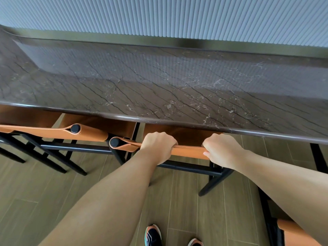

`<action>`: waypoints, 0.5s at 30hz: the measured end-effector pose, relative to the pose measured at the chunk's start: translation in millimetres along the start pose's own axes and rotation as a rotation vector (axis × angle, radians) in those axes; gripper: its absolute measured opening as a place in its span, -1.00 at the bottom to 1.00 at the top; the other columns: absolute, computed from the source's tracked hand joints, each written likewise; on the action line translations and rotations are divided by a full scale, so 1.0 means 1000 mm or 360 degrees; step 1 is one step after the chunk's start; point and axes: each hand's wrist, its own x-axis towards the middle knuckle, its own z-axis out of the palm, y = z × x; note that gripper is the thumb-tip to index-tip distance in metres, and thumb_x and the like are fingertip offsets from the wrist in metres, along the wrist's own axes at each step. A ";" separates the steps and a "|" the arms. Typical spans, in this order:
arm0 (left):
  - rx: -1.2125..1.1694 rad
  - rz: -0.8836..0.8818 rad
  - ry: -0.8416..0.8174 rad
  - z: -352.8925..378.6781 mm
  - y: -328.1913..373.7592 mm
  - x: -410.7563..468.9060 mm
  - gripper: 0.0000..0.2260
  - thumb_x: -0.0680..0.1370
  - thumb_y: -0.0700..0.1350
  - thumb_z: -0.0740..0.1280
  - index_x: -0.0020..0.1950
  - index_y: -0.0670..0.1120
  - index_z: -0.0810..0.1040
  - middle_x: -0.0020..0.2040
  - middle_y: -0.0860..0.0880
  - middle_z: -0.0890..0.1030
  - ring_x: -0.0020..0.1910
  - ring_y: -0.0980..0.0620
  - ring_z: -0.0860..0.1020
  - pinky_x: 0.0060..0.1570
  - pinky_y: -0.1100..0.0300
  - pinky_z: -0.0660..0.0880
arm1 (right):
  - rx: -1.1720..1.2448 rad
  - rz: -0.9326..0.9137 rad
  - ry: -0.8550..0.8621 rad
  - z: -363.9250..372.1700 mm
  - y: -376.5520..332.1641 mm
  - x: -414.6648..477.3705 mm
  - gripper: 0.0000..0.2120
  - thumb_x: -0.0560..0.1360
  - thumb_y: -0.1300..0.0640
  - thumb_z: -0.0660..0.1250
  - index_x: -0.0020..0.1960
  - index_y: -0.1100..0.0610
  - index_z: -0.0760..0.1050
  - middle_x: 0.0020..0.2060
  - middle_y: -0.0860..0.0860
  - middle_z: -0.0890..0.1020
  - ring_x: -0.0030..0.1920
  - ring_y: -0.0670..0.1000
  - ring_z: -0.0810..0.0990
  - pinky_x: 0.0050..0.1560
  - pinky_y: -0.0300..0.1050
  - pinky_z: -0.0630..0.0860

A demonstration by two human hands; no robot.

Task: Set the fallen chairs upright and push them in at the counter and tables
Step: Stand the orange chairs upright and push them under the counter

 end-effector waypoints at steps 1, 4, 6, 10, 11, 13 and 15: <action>0.0004 -0.0013 0.0012 0.000 0.001 0.000 -0.72 0.58 -0.15 0.20 0.20 0.12 0.56 -0.12 0.05 0.61 -0.19 0.00 0.56 -0.26 0.16 0.43 | -0.0006 -0.0004 0.0002 -0.001 0.003 0.001 -0.83 0.55 0.04 0.28 0.00 0.09 0.60 -0.21 0.00 0.65 -0.23 0.04 0.64 -0.24 -0.15 0.55; 0.0009 -0.0018 0.0061 -0.002 0.007 0.005 -0.72 0.58 -0.16 0.21 0.21 0.11 0.56 -0.11 0.04 0.62 -0.17 -0.02 0.57 -0.22 0.13 0.48 | -0.0048 0.0018 0.0000 -0.003 0.012 0.003 -0.82 0.55 0.02 0.28 0.01 0.08 0.60 -0.20 -0.01 0.66 -0.22 0.04 0.65 -0.20 -0.10 0.58; -0.0005 -0.0003 0.0081 -0.001 0.013 0.010 -0.73 0.58 -0.17 0.22 0.21 0.09 0.55 -0.12 0.03 0.62 -0.18 -0.03 0.58 -0.18 0.10 0.53 | -0.0075 0.0060 -0.0006 -0.003 0.020 0.003 -0.82 0.55 0.01 0.27 0.00 0.07 0.60 -0.22 -0.02 0.65 -0.22 0.03 0.64 -0.24 -0.13 0.53; -0.0005 0.0053 0.0087 0.002 0.022 0.016 -0.73 0.56 -0.18 0.23 0.19 0.08 0.56 -0.17 0.03 0.61 -0.23 -0.03 0.57 -0.21 0.09 0.54 | -0.0091 0.0153 -0.0036 0.002 0.027 -0.002 -0.80 0.56 0.01 0.25 0.06 0.05 0.60 -0.23 -0.04 0.64 -0.24 0.02 0.63 -0.28 -0.17 0.45; -0.0004 0.0068 0.0083 0.002 0.022 0.017 -0.72 0.56 -0.18 0.23 0.20 0.08 0.56 -0.16 0.03 0.61 -0.22 -0.03 0.57 -0.20 0.09 0.55 | -0.0092 0.0166 -0.0025 0.003 0.027 -0.003 -0.80 0.56 0.01 0.24 0.07 0.04 0.60 -0.23 -0.04 0.64 -0.24 0.02 0.63 -0.29 -0.16 0.43; -0.0001 0.0095 0.0089 0.002 0.018 0.017 -0.70 0.57 -0.16 0.23 0.25 0.09 0.53 -0.11 0.03 0.62 -0.19 -0.03 0.58 -0.21 0.11 0.53 | -0.0092 0.0162 0.0011 0.005 0.025 -0.003 -0.79 0.56 0.01 0.24 0.07 0.03 0.60 -0.23 -0.03 0.65 -0.24 0.04 0.63 -0.30 -0.16 0.43; 0.0009 0.0093 0.0095 0.002 0.013 0.016 -0.70 0.58 -0.15 0.23 0.28 0.09 0.51 -0.09 0.03 0.63 -0.17 -0.01 0.58 -0.24 0.16 0.48 | -0.0083 0.0138 0.0045 0.007 0.022 0.000 -0.80 0.55 0.02 0.25 0.05 0.04 0.60 -0.24 -0.02 0.65 -0.25 0.05 0.63 -0.29 -0.14 0.48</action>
